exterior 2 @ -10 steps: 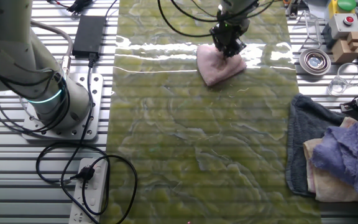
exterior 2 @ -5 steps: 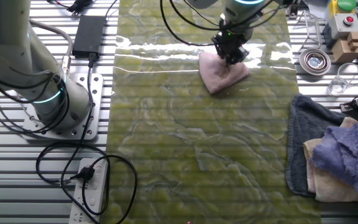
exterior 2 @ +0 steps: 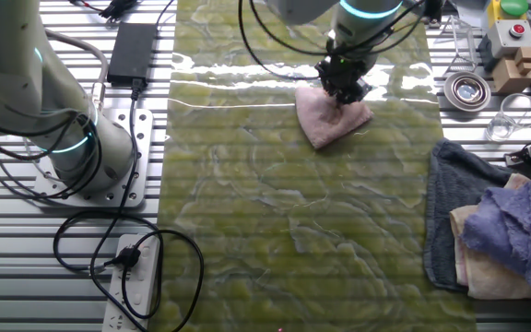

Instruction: Clean the table with a cloth

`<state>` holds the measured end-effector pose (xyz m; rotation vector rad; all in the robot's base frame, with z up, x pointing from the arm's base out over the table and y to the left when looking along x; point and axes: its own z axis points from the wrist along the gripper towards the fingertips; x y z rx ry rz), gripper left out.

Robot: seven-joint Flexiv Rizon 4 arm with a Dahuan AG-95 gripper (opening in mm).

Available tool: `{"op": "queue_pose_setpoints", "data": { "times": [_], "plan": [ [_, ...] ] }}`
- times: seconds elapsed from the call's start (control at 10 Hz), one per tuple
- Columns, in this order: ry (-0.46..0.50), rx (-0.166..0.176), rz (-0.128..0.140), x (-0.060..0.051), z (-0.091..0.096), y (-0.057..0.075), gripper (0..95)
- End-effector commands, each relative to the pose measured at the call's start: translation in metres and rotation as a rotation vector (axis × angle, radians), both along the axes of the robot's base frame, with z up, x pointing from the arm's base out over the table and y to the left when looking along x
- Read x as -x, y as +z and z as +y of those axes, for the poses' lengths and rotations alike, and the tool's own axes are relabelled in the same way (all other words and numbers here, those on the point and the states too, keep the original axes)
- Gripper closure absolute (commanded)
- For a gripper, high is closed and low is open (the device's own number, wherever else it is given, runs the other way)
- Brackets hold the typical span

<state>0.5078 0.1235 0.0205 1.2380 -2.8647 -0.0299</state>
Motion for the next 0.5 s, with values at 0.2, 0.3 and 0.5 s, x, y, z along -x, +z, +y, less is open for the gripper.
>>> {"op": "queue_pose_setpoints", "data": {
  "times": [0.2,0.3,0.5],
  "plan": [
    [-0.043,0.011,0.055,0.0043,0.0000,-0.0020,95.0],
    [-0.054,0.016,0.073,0.0043,0.0000,-0.0020,95.0],
    [-0.079,0.029,0.119,0.0043,0.0000,-0.0020,95.0]
  ]
}}
